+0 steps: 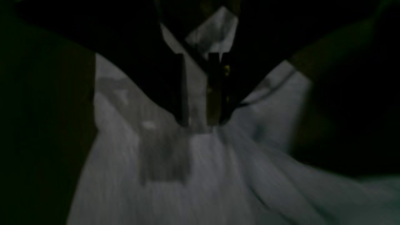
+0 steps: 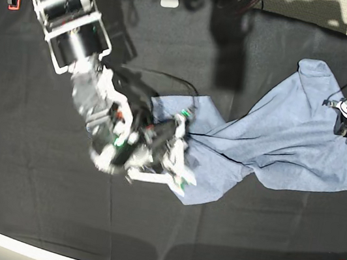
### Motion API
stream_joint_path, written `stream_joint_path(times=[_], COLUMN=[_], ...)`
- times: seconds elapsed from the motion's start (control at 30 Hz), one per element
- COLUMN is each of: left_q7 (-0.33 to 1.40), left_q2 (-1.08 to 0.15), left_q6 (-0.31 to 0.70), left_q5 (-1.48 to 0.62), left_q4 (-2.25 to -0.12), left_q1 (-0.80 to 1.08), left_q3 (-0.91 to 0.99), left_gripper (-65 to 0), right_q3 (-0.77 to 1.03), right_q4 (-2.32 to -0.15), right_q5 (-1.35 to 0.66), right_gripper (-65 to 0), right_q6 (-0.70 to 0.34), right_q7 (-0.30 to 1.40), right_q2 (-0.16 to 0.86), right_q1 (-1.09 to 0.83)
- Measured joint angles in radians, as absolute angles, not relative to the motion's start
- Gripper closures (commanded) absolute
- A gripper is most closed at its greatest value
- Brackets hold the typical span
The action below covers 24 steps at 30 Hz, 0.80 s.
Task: Layout the t-shirt on the table in an organized manner, then fold the t-shirt properly
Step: 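Grasp a loose shirt flap near the right gripper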
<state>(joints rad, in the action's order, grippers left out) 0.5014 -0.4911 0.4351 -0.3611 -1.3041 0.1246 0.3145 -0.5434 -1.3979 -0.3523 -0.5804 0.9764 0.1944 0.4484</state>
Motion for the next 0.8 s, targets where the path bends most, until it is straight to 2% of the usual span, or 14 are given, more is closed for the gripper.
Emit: stream_joint_path(times=[0.1, 0.37, 0.57, 0.8], left_q7=[0.501, 0.501, 0.501, 0.501], left_q2=[-0.491, -0.491, -0.491, -0.491], left_q6=[0.435, 0.435, 0.435, 0.435], left_q5=[-0.360, -0.360, -0.360, -0.360], left_q4=[-1.304, -1.304, -1.304, -1.304], left_q1=[0.125, 0.125, 0.125, 0.125], left_q3=[0.315, 0.315, 0.315, 0.315], left_gripper=[-10.4, -10.4, -10.4, -10.4], right_q3=[-0.542, -0.542, -0.554, -0.667], right_q4=[-1.401, -1.401, -1.400, -1.400], right_q5=[-0.348, -0.302, -0.232, -0.080], right_gripper=[-21.0, -21.1, -21.0, -21.0], right_q6=[-0.588, -0.688, -0.693, -0.693], right_q7=[1.042, 1.029, 0.984, 0.923], right_q2=[0.185, 0.186, 0.189, 0.189], right_q1=[0.463, 0.426, 0.415, 0.413])
